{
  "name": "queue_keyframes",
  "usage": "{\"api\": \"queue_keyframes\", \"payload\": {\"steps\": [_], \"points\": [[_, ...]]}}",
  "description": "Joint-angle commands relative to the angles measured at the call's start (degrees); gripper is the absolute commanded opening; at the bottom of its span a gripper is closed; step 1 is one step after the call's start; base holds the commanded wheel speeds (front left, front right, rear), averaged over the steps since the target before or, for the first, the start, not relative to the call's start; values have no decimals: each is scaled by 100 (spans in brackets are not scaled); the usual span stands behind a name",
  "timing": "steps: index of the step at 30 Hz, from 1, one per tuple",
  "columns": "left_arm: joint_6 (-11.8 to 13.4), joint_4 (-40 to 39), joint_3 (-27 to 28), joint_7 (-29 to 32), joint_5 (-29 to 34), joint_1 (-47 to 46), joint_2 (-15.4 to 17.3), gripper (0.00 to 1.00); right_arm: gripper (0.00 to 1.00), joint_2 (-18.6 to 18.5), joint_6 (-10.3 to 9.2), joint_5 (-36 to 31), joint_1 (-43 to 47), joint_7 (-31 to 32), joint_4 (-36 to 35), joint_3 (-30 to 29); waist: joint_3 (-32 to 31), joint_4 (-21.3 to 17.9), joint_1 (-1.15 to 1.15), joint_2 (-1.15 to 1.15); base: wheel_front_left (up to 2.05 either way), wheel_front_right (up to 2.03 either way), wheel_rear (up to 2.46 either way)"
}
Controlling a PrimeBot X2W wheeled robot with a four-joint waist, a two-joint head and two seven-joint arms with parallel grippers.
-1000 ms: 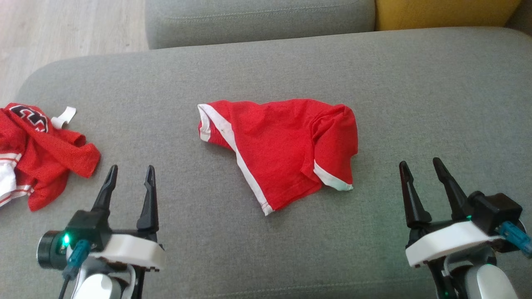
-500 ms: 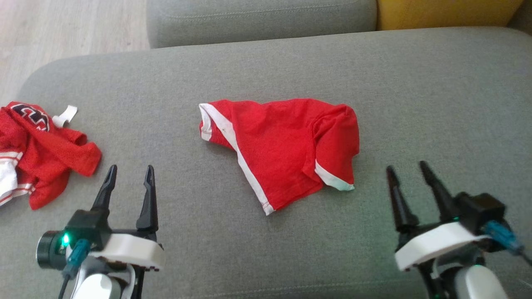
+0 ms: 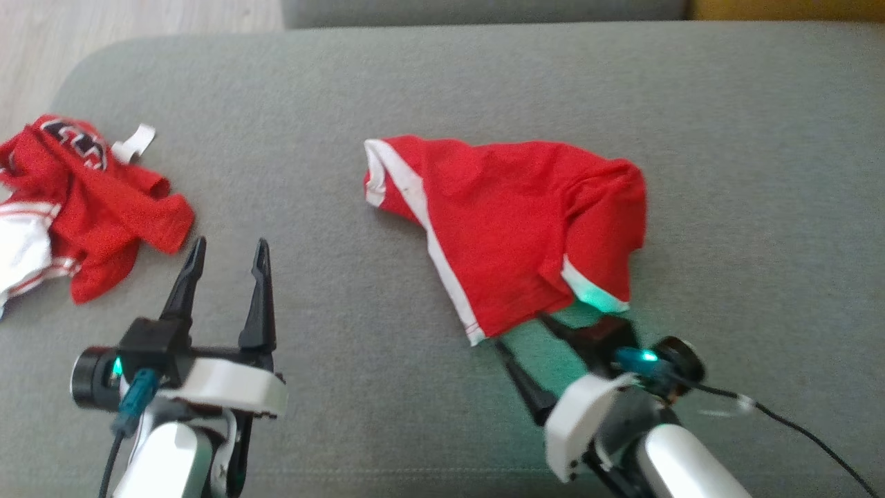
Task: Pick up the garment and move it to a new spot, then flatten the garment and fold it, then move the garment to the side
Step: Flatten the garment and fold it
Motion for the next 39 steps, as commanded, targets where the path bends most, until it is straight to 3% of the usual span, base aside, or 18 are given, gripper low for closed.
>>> {"api": "queue_keyframes", "payload": {"steps": [1,6,14,15,16,21,26,31,39], "points": [[34,-169,217,-65,18,-318,56,100,100,-47,23,58,-364,70,-44,344,170,162,0,0,0,0,0],[-27,-59,179,-124,28,-519,15,100,100,-167,23,82,-822,206,410,836,366,330,0,0,0,0,0],[-50,66,160,-183,55,-685,-44,100,100,-159,23,-183,-1305,448,1211,1165,514,407,0,0,0,0,0],[-50,75,161,-187,57,-694,-48,100,64,-134,23,-160,-1340,472,1305,1192,524,406,0,0,0,0,0],[-51,84,161,-190,60,-702,-50,100,0,-114,23,-145,-1376,482,1384,1202,534,405,0,0,0,0,0],[-59,129,172,-203,60,-724,-53,100,0,-50,23,24,-1444,165,1388,1109,543,357,0,0,0,0,0],[-24,163,245,-210,35,-684,-26,100,0,-181,23,177,-1305,-264,842,652,480,223,0,0,0,0,0],[0,153,292,-212,23,-653,9,100,0,-344,23,173,-1106,-391,223,-37,422,77,0,0,0,0,0],[25,94,302,-214,18,-641,53,100,0,-479,23,-2,-695,-147,-641,-1789,414,-162,0,0,0,0,0]]}}
